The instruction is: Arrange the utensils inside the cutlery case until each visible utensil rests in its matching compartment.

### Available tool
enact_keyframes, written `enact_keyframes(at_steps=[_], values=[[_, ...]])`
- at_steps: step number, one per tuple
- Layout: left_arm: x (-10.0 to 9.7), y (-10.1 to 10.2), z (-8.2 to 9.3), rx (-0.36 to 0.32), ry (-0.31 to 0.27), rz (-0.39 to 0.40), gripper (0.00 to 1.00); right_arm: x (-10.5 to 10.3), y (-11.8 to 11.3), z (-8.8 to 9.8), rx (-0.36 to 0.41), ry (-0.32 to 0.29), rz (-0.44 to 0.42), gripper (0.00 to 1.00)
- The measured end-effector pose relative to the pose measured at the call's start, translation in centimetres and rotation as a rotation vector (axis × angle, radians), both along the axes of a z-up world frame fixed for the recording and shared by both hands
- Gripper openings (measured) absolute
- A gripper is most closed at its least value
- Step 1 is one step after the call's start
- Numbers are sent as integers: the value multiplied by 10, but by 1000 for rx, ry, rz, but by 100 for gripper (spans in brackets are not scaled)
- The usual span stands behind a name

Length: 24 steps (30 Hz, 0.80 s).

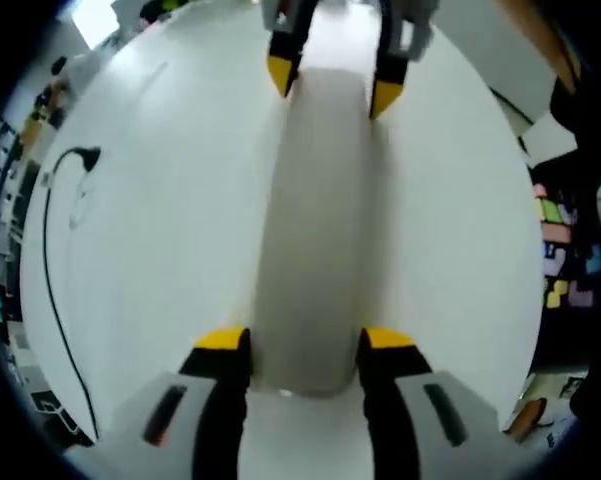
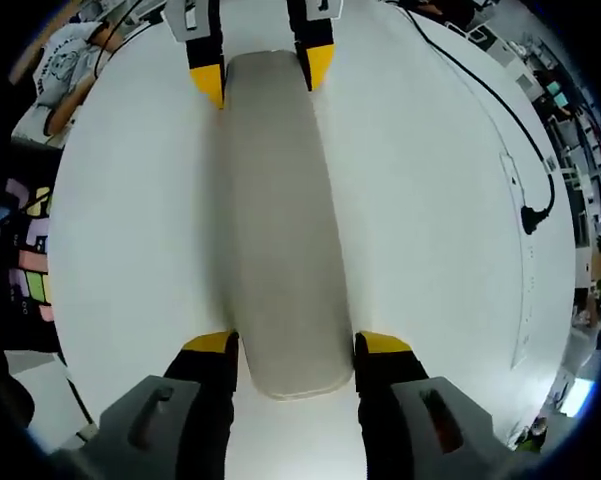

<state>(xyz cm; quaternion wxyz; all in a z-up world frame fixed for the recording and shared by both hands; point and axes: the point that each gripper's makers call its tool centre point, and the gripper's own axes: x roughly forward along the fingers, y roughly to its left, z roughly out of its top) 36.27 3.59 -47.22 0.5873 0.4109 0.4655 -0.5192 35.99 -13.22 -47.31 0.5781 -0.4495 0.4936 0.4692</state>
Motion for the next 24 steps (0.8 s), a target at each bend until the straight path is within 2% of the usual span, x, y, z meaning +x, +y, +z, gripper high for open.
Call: enact_keyframes(at_steps=[4,15,22,24], values=[[1,0,0,-6,2,-1,46,0,1,0,17,1,19,49],[1,0,-1,63,12,-1,47,-4,2,-1,48,13,22,44],[-1,2,-1,37,6,7,47,-4,2,0,52,7,20,45],[0,2,-1,25,3,31,48,-3,1,0,70,-4,21,45]])
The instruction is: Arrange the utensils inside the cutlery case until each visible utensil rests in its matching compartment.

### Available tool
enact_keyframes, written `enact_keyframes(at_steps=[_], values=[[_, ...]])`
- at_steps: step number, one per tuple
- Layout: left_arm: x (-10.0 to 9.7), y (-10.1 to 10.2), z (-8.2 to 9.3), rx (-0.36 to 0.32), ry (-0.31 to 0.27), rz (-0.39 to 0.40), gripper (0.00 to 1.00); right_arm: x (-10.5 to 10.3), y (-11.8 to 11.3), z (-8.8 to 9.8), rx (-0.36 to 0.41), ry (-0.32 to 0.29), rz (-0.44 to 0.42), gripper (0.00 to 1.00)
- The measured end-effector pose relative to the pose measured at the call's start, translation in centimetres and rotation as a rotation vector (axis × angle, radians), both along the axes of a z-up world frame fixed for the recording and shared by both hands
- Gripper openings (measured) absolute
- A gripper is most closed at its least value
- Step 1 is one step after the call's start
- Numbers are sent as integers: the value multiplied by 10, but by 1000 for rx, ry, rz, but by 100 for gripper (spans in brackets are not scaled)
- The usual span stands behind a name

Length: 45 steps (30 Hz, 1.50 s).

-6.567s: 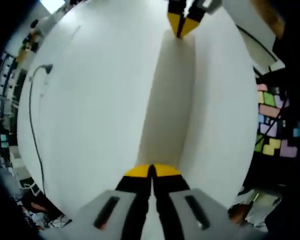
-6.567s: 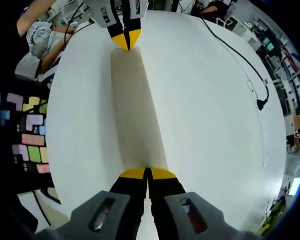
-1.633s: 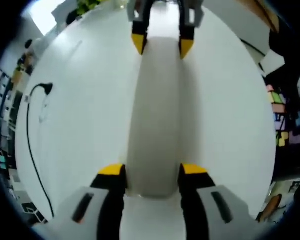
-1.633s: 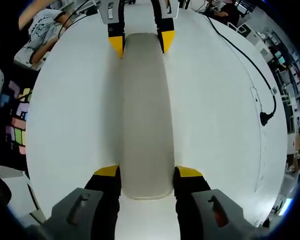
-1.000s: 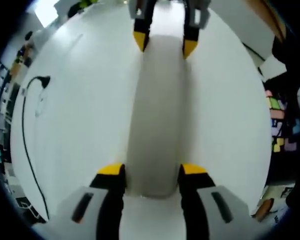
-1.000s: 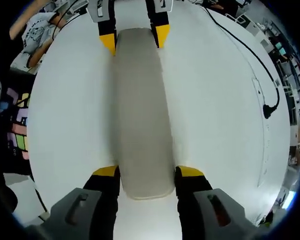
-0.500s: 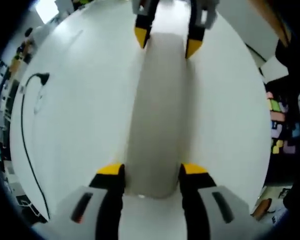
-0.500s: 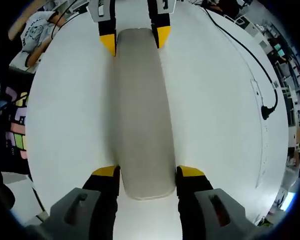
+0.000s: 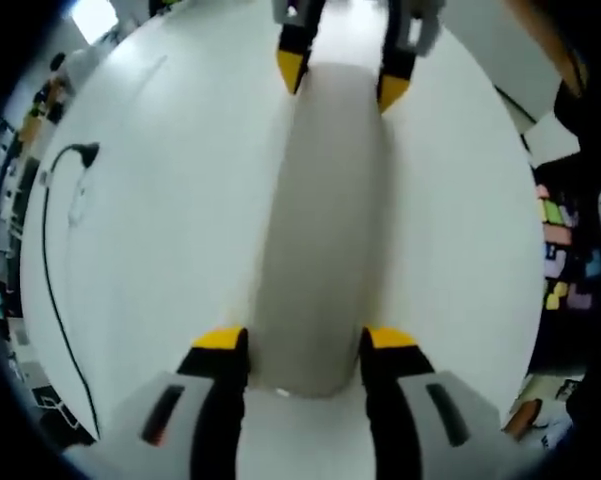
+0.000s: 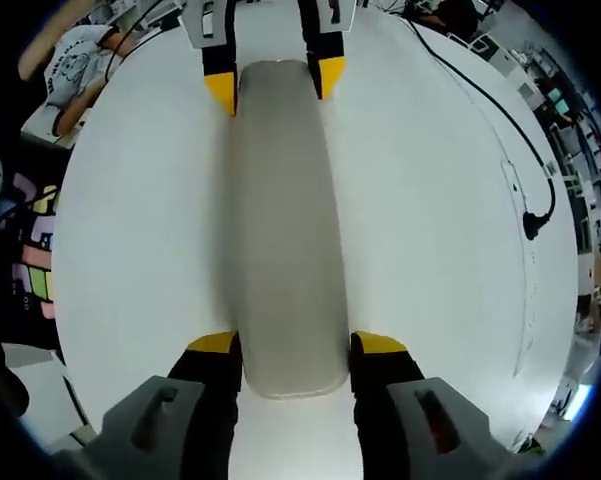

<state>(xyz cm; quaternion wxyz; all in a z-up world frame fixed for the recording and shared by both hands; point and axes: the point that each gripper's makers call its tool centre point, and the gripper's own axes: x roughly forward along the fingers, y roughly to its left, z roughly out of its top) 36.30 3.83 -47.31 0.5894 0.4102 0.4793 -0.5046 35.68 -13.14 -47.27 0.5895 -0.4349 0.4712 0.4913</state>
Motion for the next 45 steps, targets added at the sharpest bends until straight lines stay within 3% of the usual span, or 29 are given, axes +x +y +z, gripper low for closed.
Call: enact_keyframes(at_steps=[5,11,13,22,27,32,38,41,45], values=[[2,3,1,-47,-7,46,50,6,-2,0,41,-10,-39,50],[2,2,1,-81,-12,43,51,5,-2,-1,74,1,-57,51],[3,2,1,-82,-17,43,52,10,-3,1,76,-37,-55,57],[6,5,6,-77,-111,-14,66,13,-8,2,125,-86,-78,65],[4,6,15,-141,-124,-14,71,10,-16,3,143,-87,-109,72],[-5,0,16,-243,-82,61,79,2,-15,10,264,-75,-142,75],[-6,-4,20,-322,-151,71,89,-6,-25,14,322,-110,-174,83],[-8,-6,26,-404,-199,98,98,-11,-27,20,391,-137,-228,89],[-11,-6,35,-507,-274,139,100,-15,-24,34,527,-221,-278,93]])
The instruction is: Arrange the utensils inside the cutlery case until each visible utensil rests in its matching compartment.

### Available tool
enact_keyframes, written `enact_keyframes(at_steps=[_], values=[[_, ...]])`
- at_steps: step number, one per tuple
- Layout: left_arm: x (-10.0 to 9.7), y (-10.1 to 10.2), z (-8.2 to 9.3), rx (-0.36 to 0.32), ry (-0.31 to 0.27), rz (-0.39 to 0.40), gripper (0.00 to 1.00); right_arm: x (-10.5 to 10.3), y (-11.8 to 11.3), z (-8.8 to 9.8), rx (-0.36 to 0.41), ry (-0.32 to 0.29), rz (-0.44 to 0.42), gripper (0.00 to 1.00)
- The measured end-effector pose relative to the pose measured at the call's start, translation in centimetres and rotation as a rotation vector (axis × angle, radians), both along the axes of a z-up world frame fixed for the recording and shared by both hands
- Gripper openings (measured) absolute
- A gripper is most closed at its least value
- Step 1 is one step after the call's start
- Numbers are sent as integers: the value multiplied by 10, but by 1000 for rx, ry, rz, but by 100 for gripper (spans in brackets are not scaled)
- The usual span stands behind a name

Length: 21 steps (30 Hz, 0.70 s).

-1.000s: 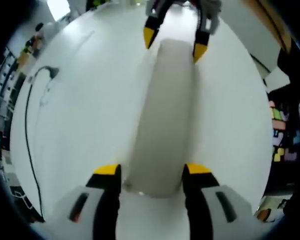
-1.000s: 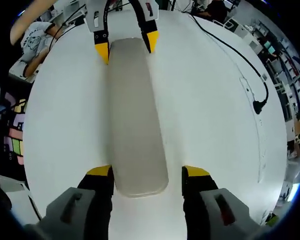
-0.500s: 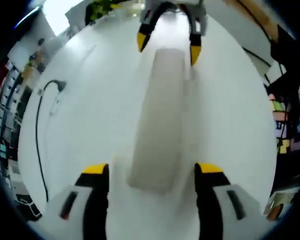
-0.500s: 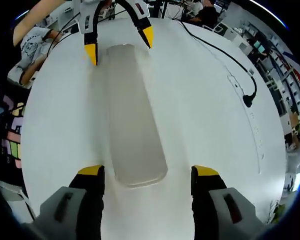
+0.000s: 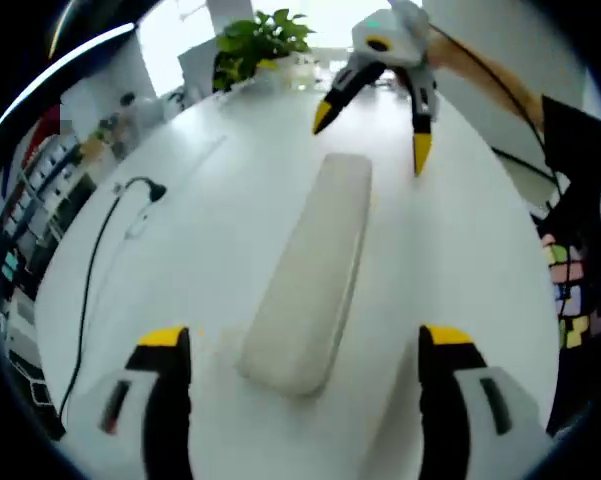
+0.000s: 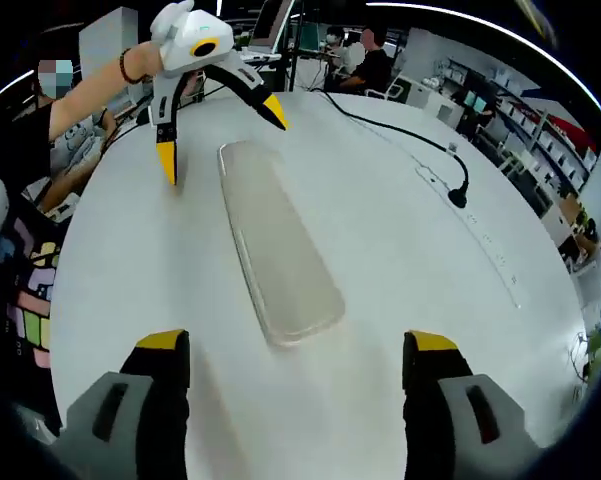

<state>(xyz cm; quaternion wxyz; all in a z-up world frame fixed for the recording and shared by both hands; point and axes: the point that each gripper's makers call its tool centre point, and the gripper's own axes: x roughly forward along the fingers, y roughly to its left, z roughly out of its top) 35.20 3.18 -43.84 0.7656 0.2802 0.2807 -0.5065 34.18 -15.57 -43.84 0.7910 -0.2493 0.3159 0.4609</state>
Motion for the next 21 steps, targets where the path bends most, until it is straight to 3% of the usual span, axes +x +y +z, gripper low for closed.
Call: enact_keyframes(at_steps=[5,7,10,16,19,21], values=[[-2,6,13,-100,-136,77,100,1,-4,16,141,-99,-99,95],[-4,8,17,-141,-176,109,100,-4,-6,17,177,-125,-119,96],[-10,10,22,-227,-212,171,100,-11,-2,25,307,-179,-168,99],[-19,20,27,-325,-313,280,100,-15,-11,20,333,-303,-255,99],[-20,25,35,-402,-367,376,100,-17,-13,29,406,-349,-301,99],[-25,27,37,-430,-398,414,100,-20,-14,33,409,-395,-323,99]])
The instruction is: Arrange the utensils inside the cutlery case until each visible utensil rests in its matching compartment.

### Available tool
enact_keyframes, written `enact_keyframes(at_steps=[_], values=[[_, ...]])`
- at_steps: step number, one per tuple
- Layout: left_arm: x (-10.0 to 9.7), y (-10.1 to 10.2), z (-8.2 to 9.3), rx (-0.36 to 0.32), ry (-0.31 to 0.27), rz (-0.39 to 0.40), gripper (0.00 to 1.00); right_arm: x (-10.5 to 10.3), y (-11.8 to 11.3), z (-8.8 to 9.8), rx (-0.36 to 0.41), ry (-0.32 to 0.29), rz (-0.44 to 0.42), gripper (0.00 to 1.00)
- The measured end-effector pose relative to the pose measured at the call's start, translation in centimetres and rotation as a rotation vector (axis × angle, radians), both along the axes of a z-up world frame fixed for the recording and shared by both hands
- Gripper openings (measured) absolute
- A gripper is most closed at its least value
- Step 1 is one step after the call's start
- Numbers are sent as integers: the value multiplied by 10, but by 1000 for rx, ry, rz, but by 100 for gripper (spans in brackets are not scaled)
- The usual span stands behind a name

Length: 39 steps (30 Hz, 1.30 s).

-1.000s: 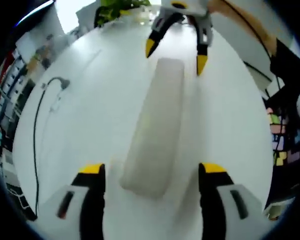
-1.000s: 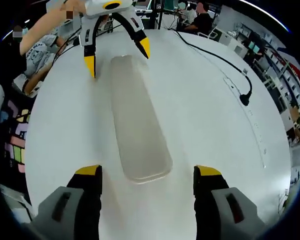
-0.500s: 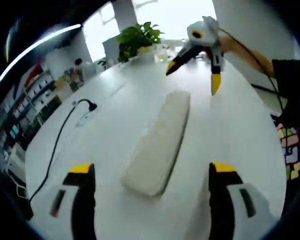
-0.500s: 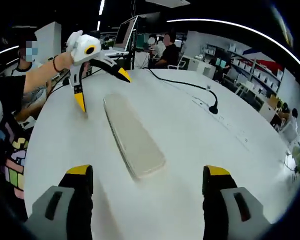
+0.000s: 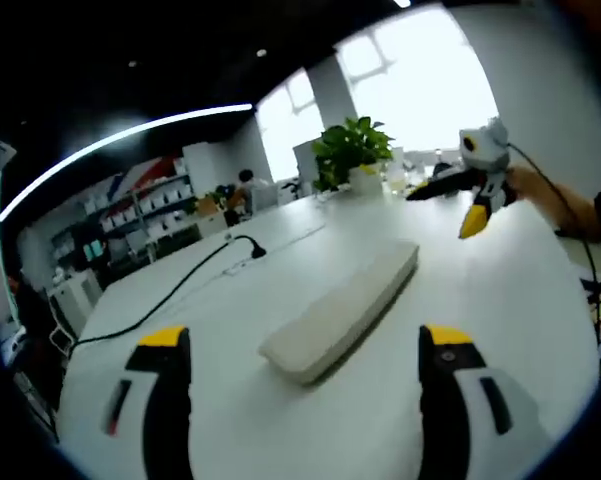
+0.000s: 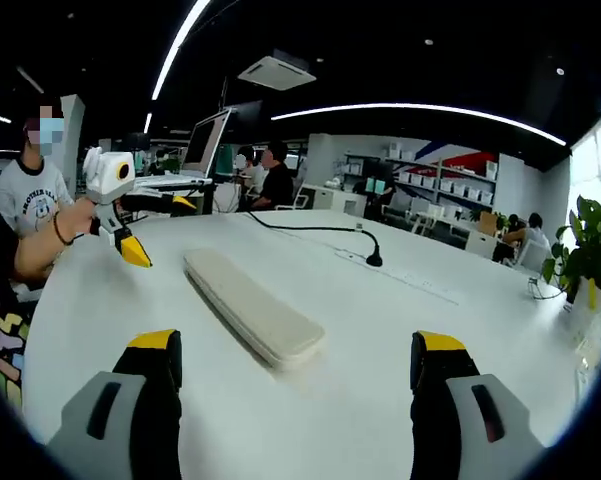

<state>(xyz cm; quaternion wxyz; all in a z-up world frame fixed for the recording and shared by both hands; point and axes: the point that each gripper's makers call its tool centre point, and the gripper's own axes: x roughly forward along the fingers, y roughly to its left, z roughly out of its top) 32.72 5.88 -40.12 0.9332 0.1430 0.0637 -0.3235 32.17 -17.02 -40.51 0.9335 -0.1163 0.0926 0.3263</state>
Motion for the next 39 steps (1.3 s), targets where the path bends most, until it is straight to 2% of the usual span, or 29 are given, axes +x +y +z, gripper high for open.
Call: enact_keyframes(at_steps=[3,8,14,16,18,21,26,30,34,39], values=[[-8,-1,2,-47,-20,23,100,-7,0,6,14,-46,-36,98],[-17,2,-2,-139,-7,88,97,-20,2,8,94,-53,-73,95],[-25,29,0,-244,-41,221,94,-34,-12,10,149,-123,-158,91],[-26,39,0,-275,-23,262,94,-38,-19,10,156,-123,-185,91],[-28,42,6,-286,-19,263,93,-41,-27,12,117,-116,-214,91],[-33,47,18,-292,-51,283,91,-46,-45,26,95,-158,-296,90],[-45,64,32,-269,-78,337,90,-60,-59,45,193,-172,-359,89],[-52,91,52,-324,-107,401,90,-71,-71,61,208,-203,-417,89],[-58,108,68,-344,-143,449,94,-79,-83,68,191,-206,-464,89],[-65,114,78,-353,-160,473,98,-88,-96,66,147,-210,-498,89]])
